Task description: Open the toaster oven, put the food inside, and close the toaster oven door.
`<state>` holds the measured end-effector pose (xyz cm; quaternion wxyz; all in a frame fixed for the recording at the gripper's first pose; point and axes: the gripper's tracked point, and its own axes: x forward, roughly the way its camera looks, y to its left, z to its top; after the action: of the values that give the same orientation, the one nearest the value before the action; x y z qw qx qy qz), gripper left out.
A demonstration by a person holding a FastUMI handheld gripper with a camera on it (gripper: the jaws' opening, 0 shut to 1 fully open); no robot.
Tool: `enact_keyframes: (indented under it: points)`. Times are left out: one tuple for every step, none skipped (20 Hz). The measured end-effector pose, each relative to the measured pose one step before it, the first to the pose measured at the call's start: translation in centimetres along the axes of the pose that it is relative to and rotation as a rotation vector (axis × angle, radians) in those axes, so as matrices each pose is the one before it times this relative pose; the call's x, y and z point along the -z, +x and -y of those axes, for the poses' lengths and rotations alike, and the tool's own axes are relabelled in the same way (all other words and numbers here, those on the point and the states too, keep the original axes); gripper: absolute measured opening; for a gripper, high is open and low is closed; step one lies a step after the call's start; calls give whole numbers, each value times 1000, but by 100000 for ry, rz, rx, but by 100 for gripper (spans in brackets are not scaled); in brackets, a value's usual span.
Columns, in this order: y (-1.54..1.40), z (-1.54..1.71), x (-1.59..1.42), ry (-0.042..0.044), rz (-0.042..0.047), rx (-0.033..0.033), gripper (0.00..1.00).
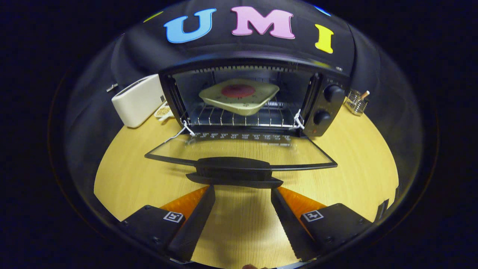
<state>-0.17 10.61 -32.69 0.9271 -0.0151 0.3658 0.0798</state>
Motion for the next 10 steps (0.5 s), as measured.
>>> enact_keyframes:
  points:
    - [-412,-401,-834,-1184,2120,-1440,99]
    - [-133,-168,-1281,-1370,3044,-920,100]
    - [-88,141,-963,-991,2157,248,100]
    - [48,9,-1338,-688,2556,303,100]
    - [-149,-152,-1209,178,2208,-356,100]
    - [-498,-207,-1398,485,2810,-504,100]
    - [-736,-28,-1506,146,3398,-296,100]
    - [-622,136,-1585,-278,3874,88,100]
    - [-511,64,-1366,-250,3746,271,100]
    - [-626,64,-1382,294,3619,-1,100]
